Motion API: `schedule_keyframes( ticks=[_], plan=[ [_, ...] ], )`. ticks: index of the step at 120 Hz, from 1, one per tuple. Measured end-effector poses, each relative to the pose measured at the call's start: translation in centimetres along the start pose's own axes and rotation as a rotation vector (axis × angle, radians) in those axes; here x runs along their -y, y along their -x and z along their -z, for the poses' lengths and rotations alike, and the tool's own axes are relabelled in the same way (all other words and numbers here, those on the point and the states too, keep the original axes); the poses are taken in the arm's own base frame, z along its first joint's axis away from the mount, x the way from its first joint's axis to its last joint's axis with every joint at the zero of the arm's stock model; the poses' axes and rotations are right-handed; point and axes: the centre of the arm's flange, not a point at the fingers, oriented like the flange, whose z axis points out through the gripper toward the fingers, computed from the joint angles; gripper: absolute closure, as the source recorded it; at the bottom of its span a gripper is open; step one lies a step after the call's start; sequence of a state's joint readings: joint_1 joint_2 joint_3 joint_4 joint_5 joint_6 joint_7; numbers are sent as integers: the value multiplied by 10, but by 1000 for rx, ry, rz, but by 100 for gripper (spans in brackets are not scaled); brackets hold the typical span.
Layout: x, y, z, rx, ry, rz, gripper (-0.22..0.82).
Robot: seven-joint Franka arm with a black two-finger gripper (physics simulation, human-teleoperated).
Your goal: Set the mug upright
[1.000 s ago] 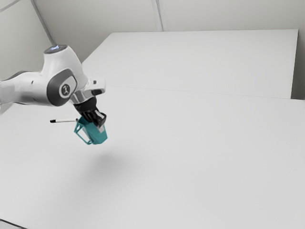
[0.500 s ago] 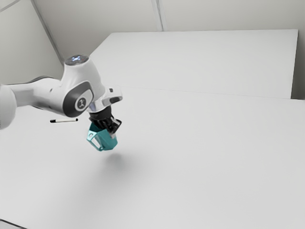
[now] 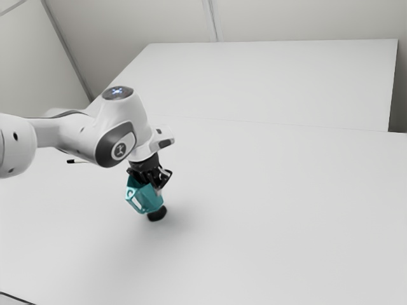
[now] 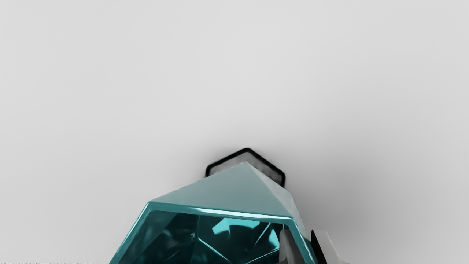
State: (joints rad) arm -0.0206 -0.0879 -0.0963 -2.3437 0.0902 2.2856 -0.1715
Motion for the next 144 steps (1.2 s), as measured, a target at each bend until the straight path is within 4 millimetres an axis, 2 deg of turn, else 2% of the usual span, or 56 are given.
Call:
schedule_keyframes(
  ticks=[60, 112, 133, 144],
  plan=[
    [-10, -1, -28, 35, -19, 53, 78],
    [-10, -1, -40, 51, -20, 94, 78],
    [-10, -3, -38, 33, -1, 105, 41],
    [-10, -4, -33, 18, 4, 107, 27]
  ],
)
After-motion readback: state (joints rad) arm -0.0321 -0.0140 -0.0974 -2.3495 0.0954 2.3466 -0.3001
